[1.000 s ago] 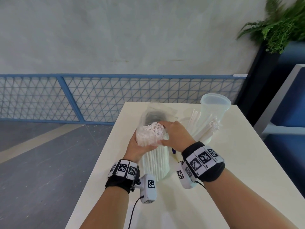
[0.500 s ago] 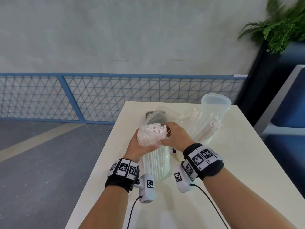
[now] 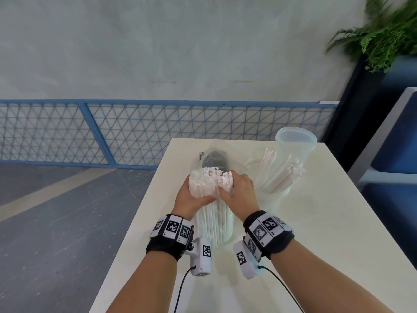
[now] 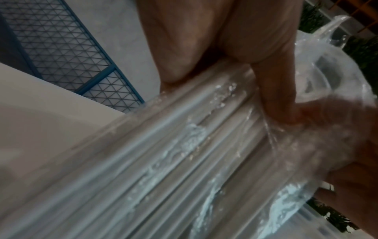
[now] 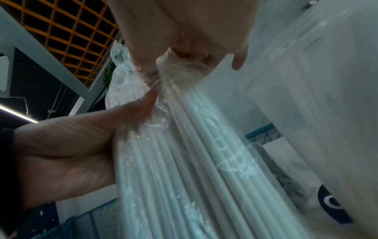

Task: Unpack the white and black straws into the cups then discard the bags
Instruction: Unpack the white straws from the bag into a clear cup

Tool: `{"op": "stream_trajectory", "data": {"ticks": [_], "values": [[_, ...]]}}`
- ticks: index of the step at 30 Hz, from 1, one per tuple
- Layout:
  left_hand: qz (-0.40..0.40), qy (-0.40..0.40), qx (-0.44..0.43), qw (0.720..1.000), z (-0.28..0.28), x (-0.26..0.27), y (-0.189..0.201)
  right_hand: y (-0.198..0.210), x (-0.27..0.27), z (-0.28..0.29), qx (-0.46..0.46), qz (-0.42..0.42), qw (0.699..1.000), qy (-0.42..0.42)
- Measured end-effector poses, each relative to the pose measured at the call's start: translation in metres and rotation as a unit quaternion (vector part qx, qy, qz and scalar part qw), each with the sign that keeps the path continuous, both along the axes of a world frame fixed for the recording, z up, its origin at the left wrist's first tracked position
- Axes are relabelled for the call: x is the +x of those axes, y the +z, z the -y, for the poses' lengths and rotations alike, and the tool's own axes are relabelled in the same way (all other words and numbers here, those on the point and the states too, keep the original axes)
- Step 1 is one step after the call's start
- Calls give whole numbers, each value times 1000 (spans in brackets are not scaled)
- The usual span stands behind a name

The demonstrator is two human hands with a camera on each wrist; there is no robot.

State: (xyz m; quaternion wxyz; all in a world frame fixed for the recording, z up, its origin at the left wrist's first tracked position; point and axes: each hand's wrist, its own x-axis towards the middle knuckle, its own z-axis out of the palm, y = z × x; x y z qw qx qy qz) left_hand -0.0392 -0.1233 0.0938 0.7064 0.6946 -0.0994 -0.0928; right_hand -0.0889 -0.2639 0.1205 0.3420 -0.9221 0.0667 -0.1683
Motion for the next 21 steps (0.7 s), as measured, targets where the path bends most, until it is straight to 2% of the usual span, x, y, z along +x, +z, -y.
{"op": "stream_trajectory", "data": {"ticks": [7,9,12,14,17,21], "values": [[19,12,3,1000,1,-4,6,18,6,-3,8,39,999,-32],[24,11,11,1000,3,-6,8,22,9,-2,48,59,997,-16],[21,10,14,1000,7,-5,9,37,10,-2,160,106,981,20],[16,19,17,1000,9,-3,8,45,10,0,188,122,974,35],[-1,31,22,999,10,1,4,52,5,5,176,105,977,62],[-9,35,21,999,9,1,5,50,-4,17,150,26,981,118]]}}
